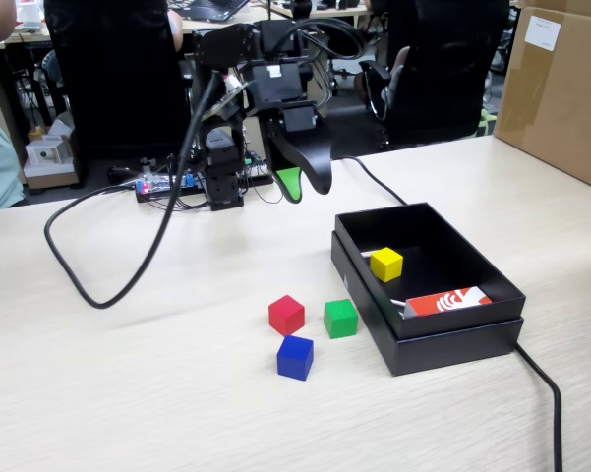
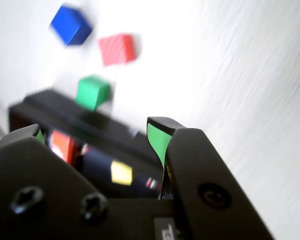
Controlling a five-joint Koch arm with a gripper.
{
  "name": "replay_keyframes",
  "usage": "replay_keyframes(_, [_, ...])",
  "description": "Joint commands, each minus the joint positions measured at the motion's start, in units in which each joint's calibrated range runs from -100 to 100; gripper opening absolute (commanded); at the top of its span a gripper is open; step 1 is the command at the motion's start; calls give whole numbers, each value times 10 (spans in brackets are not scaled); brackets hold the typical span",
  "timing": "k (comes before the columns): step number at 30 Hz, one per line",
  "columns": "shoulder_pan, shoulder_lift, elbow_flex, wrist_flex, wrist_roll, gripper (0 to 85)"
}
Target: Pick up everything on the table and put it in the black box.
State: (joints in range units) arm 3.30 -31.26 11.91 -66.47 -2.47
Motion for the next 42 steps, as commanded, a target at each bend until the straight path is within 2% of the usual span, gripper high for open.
replay_keyframes(1, [-22,-9,6,0,-22,468])
replay_keyframes(13, [-42,310,167,0,-23,465])
replay_keyframes(27, [-35,486,243,2,-17,444])
replay_keyframes(29, [-33,494,247,2,-16,412])
replay_keyframes(31, [-32,505,253,2,-13,343])
replay_keyframes(33, [-30,516,264,2,-8,239])
replay_keyframes(38, [-31,508,271,2,-1,114])
replay_keyframes(42, [-32,397,253,1,-1,101])
